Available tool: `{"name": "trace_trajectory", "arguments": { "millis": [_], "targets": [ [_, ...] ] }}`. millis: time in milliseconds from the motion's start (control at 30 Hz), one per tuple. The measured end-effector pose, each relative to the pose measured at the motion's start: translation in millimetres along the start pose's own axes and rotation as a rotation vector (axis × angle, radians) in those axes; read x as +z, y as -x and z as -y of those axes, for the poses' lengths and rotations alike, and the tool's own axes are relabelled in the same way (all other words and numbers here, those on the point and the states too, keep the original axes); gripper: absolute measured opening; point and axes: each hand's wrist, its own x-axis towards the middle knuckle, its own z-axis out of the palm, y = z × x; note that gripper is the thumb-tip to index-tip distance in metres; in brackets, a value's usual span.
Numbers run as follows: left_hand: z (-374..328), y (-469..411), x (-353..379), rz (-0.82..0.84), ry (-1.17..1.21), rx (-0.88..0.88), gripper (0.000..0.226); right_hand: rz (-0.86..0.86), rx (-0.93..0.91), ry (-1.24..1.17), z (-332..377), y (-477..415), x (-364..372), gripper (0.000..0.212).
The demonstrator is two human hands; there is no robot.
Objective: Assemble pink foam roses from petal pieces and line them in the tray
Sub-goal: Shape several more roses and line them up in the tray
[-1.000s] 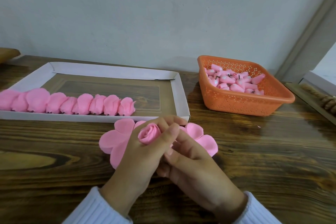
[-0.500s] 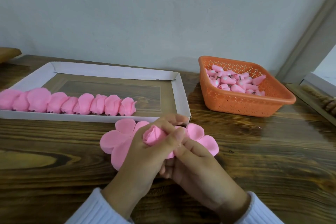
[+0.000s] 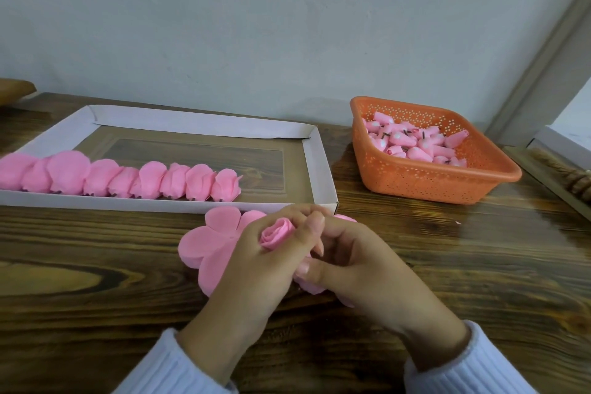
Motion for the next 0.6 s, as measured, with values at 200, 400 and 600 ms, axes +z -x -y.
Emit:
{"name": "trace_trajectory", "arguments": {
  "millis": [200, 400, 600],
  "targets": [
    [2, -1, -1, -0.246, 0.173, 0.178, 0.025, 0.046, 0.228, 0.237, 12, -14, -10, 0.018],
    [8, -9, -9, -0.605, 0.288, 0.165, 0.011, -0.260, 0.379, 0.162, 24, -83, -44, 0.017],
    [11, -3, -3, -0.592, 0.214, 0.210, 0.014, -0.392, 0.654, 0.233, -12, -157, -41, 0.013]
  ]
}}
